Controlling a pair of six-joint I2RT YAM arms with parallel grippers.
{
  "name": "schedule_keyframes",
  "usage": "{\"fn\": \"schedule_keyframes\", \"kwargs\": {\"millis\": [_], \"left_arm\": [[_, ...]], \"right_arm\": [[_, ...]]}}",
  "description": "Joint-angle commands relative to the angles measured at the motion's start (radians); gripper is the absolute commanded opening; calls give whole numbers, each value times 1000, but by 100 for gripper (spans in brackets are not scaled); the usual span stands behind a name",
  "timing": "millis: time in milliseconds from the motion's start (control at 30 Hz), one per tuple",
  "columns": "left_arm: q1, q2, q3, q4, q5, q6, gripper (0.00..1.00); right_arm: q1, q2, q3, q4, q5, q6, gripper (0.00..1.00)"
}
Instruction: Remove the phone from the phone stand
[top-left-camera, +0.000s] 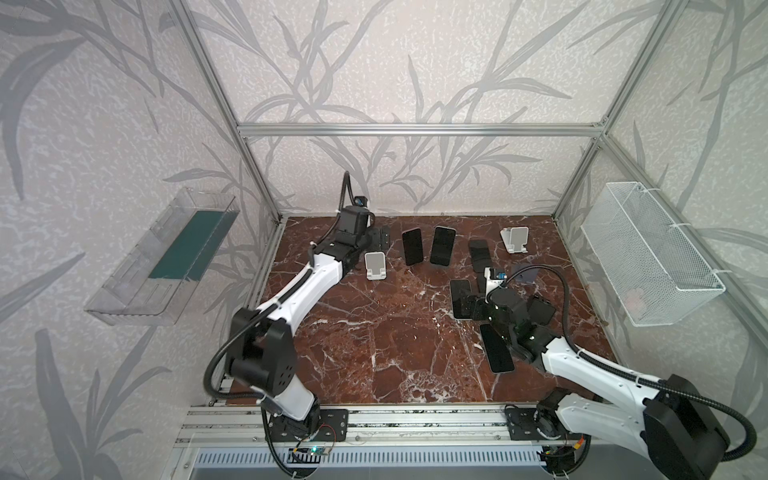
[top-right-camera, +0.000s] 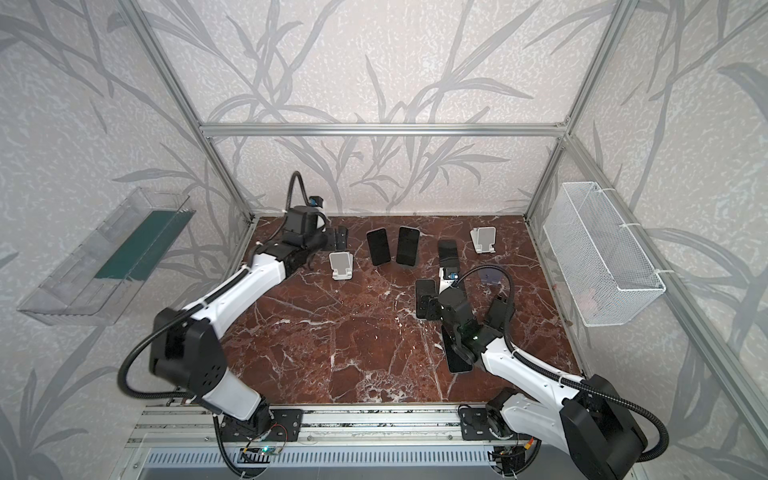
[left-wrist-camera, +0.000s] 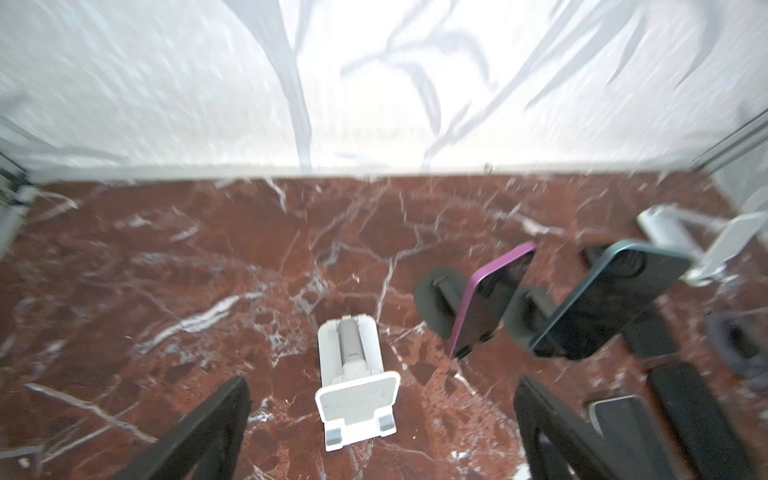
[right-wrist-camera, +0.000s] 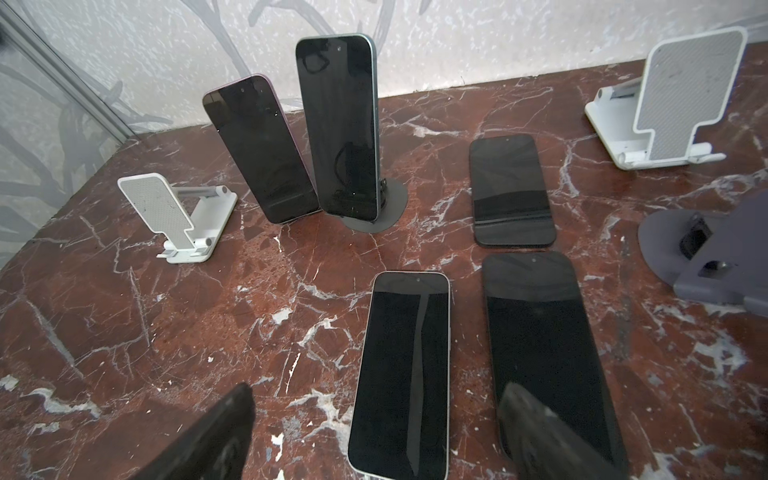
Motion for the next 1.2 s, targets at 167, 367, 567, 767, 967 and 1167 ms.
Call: {"fn": "schedule_keyframes", "kwargs": {"millis": [167,367,567,767,967,1167], "left_arm": [[2,-381,-267,110,-226,-69,99],[2,-504,-356,175,-132,-282,99],[2,-338,-320,172,196,-475,99],[3,-241,-386,246,269,-675,96],[9,-219,-376,234,270,-648,92],[10,-234,-382,256,280,-642,91]], "right_arm": [[8,-20,128,-134,165,-74,95],[7,122,346,-296,204,24,98],[9,325,572,-366,247,99,99],[10,472,764,-441,249,190,99],[6,639,922,-471,238,164,99],[-4,764,1057,-512,251,160,99]]}}
